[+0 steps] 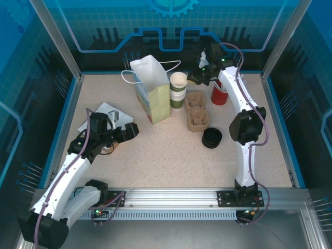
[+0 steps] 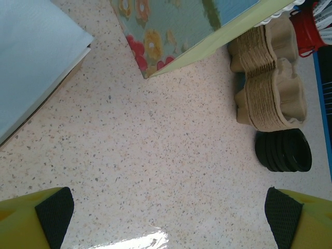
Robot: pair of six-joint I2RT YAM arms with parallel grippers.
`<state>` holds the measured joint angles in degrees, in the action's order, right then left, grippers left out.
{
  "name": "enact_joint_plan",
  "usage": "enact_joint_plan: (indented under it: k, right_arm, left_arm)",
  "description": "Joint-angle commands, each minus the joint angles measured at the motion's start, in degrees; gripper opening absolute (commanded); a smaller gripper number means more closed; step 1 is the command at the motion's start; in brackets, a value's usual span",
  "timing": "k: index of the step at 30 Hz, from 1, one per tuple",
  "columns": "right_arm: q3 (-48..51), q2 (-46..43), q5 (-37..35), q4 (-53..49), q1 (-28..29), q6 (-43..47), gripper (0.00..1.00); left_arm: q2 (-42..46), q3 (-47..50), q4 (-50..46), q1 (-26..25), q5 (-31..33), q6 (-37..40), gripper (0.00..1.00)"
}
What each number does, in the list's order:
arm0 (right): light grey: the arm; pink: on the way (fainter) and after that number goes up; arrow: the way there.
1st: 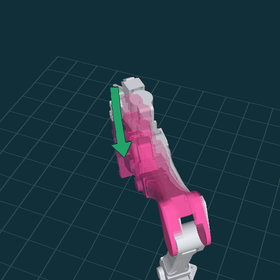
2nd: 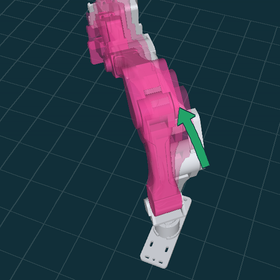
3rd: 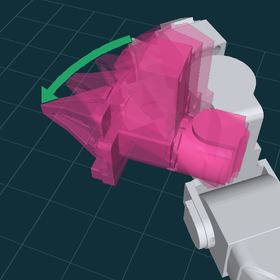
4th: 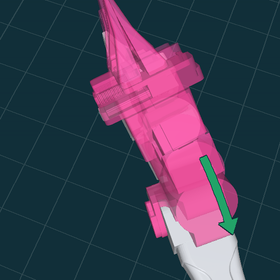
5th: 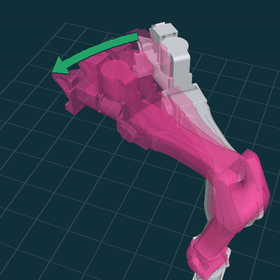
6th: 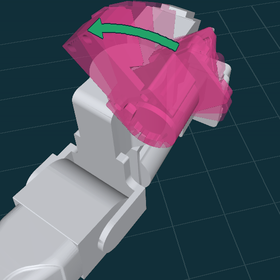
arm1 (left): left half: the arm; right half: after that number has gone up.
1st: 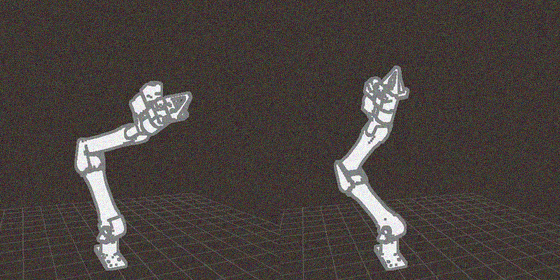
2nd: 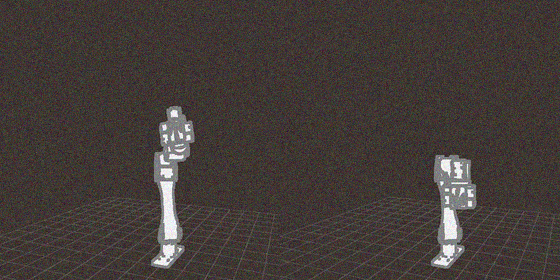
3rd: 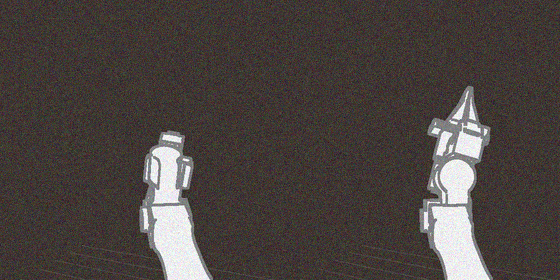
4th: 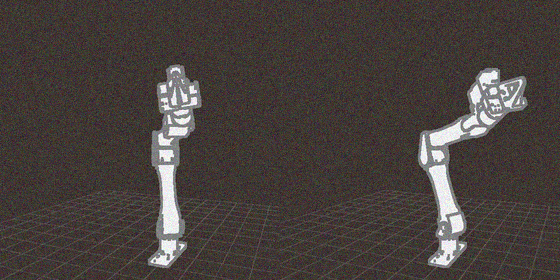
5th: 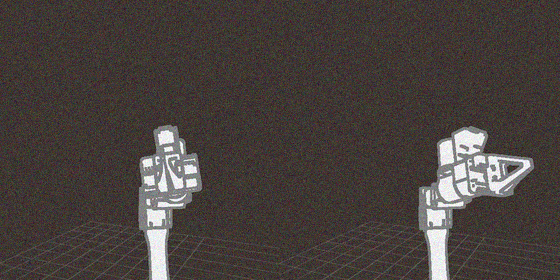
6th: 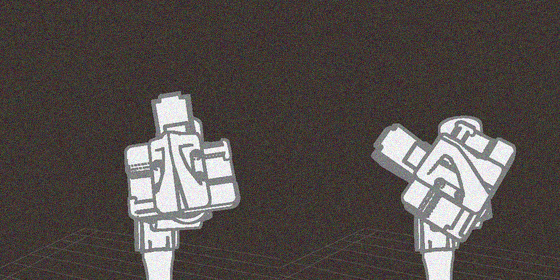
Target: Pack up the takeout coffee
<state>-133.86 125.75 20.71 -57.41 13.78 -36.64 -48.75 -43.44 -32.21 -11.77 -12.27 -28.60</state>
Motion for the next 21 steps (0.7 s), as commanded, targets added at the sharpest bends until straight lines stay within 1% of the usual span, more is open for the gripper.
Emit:
enact_joint_plan:
  k: [1,10,21]
  right_arm:
    - [-2.8,-4.6,1.8,-1.7,-1.6,-0.2,0.06]
    - [-4.0,-8.6,2.9,-3.8,-4.6,0.8,0.06]
    - [-3.1,-15.3,3.0,-8.7,-5.6,4.3,0.06]
  left_arm:
    - [0.2,-2.7,-0.6,0.3,0.1,-0.4,0.99]
    - [0.9,-3.7,-0.2,0.3,-0.2,-1.5,0.99]
    - [1.1,-4.7,0.5,0.3,-1.2,-2.5,0.99]
